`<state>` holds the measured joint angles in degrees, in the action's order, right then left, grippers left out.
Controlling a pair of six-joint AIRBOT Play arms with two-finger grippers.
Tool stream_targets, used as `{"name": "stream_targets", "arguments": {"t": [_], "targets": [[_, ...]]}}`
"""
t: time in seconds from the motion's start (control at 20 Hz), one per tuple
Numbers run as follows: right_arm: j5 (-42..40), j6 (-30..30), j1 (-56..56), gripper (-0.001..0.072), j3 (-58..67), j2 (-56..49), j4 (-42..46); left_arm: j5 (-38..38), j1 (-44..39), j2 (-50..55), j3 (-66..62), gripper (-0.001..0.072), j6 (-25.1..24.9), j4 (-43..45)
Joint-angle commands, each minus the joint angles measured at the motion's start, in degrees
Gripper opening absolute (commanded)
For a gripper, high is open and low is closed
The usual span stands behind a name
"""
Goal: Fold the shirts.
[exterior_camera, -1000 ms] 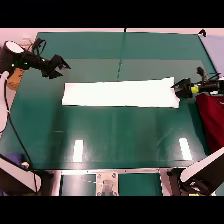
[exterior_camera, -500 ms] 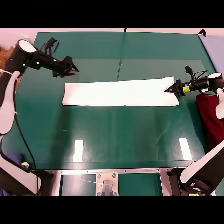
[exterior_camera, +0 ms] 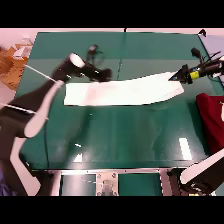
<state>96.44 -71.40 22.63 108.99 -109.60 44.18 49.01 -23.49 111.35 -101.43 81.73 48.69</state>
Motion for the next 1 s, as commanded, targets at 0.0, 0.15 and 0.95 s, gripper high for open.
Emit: {"name": "stream_targets", "arguments": {"t": [0.0,0.15,0.95], "targets": [[3.82,-3.43,-2.45,0.0016,0.37,8.79,0.09,-12.02,-10.08,5.22,-0.09,0.0023,0.13,-2.54],[3.93,-3.58,-4.37,0.0015,0.63,14.80,-0.96,-15.67,-14.45,8.50,-0.17,0.0023,0.46,-8.37],[-2.05,-10.80,-16.57,0.0016,2.80,15.69,-2.38,38.47,11.45,-1.53,-18.27,0.0022,4.74,15.74]]}}
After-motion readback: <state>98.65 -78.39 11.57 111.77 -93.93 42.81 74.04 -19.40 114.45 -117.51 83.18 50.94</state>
